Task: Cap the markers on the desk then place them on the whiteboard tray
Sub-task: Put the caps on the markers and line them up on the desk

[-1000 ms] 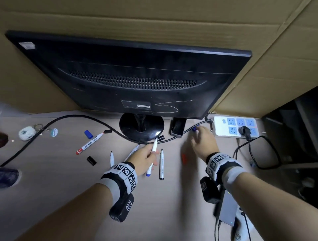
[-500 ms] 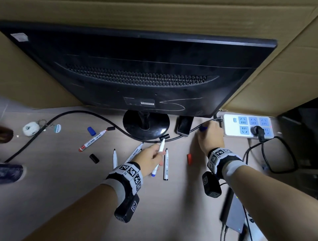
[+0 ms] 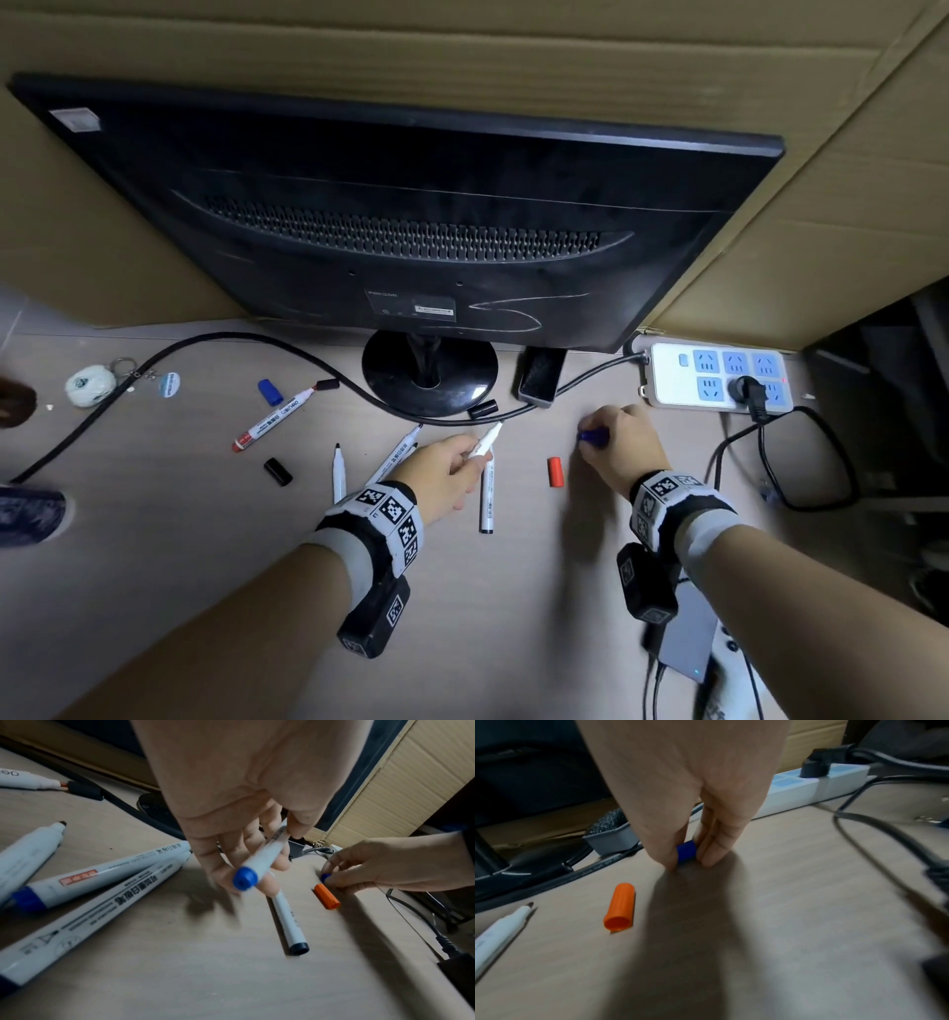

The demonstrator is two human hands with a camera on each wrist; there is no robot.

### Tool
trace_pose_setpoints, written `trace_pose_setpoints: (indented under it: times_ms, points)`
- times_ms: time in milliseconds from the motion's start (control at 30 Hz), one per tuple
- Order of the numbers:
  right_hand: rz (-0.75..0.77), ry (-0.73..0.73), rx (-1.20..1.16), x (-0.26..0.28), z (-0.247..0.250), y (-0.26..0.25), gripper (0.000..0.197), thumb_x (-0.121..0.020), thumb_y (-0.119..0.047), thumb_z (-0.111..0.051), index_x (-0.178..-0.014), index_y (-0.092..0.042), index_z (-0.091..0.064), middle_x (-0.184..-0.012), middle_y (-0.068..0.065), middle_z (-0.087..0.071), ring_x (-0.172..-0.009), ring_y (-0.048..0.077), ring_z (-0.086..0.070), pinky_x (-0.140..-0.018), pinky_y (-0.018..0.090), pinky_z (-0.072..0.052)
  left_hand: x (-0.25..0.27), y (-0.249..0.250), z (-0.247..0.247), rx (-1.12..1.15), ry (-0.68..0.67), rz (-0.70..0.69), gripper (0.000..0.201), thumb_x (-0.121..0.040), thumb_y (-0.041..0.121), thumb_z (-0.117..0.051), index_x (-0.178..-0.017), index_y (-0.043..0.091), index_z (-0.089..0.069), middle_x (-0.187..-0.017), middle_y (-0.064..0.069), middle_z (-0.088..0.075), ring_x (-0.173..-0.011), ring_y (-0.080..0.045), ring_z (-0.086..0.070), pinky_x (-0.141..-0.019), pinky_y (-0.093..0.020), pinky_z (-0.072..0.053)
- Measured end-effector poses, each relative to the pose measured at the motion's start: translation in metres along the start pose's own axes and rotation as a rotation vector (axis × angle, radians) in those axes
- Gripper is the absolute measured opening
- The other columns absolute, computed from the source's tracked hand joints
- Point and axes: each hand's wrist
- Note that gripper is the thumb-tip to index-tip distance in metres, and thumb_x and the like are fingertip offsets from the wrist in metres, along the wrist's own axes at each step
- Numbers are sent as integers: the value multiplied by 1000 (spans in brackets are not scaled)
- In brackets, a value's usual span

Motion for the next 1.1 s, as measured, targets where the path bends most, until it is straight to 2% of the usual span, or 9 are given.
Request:
trace_pose_setpoints:
  times_ms: [133, 267, 400, 567, 733, 800, 900, 967, 1100]
  points:
    - [57, -31, -127, 23, 12, 2, 11, -86, -17, -75, -94, -18, -67, -89, -4, -71, -79, 15, -63, -70, 16, -39, 6, 3, 6, -137, 6, -73, 22, -102, 37, -48, -107, 26, -67, -79, -1, -59, -65, -14, -51, -73, -39, -51]
    - [128, -194, -470, 51, 26, -13, 20, -83, -3, -81, -95, -17, -73, -85, 0, -74, -64, 1, -62, -72, 17, -50, 20, 5, 14, -120, 27, -131, 24, -100, 34, -56, -117, 39, -72, -104, 14, -73, -103, -10, -64, -95, -27, -44]
    - [175, -270, -580, 68, 34, -30, 22, -80, 6, -82, -99, 0, -74, -82, 5, -74, -64, 2, -65, -69, 14, -53, 31, 8, 19, -200, -16, -161, 26, -89, 41, -60, -111, 51, -70, -98, 8, -76, -101, -18, -68, -93, -34, -53]
    - [230, -259, -623, 86, 39, -48, 19, -79, 2, -84, -96, -3, -78, -75, 1, -76, -62, 6, -66, -69, 16, -54, 50, 10, 27, -241, 15, -207, 34, -86, 42, -63, -116, 56, -69, -105, 26, -72, -101, -7, -66, -96, -36, -55]
    - [272, -250, -580, 103, 41, -64, 19, -79, -4, -85, -97, -10, -82, -69, -6, -74, -61, 9, -62, -70, 20, -55, 72, 7, 31, -283, 64, -240, 32, -89, 44, -63, -112, 66, -62, -108, 21, -74, -112, -15, -64, -103, -37, -51]
    - [282, -247, -560, 109, 41, -69, 19, -80, -5, -85, -96, -13, -83, -70, 1, -72, -64, 14, -60, -70, 23, -54, 79, 4, 32, -289, 67, -267, 32, -92, 40, -62, -115, 63, -63, -110, 15, -75, -120, -20, -60, -107, -37, -47]
    - [297, -270, -565, 119, 42, -79, 18, -80, -5, -85, -96, -15, -83, -69, 3, -70, -63, 15, -60, -69, 22, -53, 88, 2, 30, -285, 77, -289, 29, -94, 36, -64, -118, 53, -69, -103, 8, -75, -109, -19, -63, -101, -34, -48]
    - [303, -271, -559, 124, 41, -83, 17, -81, -6, -84, -95, -16, -83, -68, 2, -69, -63, 14, -61, -70, 22, -54, 93, 2, 30, -291, 91, -296, 29, -96, 36, -64, -121, 49, -70, -94, 12, -71, -104, -16, -62, -99, -32, -48]
    - [307, -266, -570, 132, 40, -89, 16, -82, -5, -83, -97, -13, -82, -67, 1, -70, -61, 12, -62, -70, 23, -54, 104, 3, 31, -289, 100, -333, 29, -99, 28, -64, -125, 36, -72, -80, 20, -55, -91, -5, -56, -96, -15, -29]
Point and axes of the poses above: each hand's wrist, its own x-axis away from the middle knuckle, its own z-axis out of the back of the hand, y = z × x
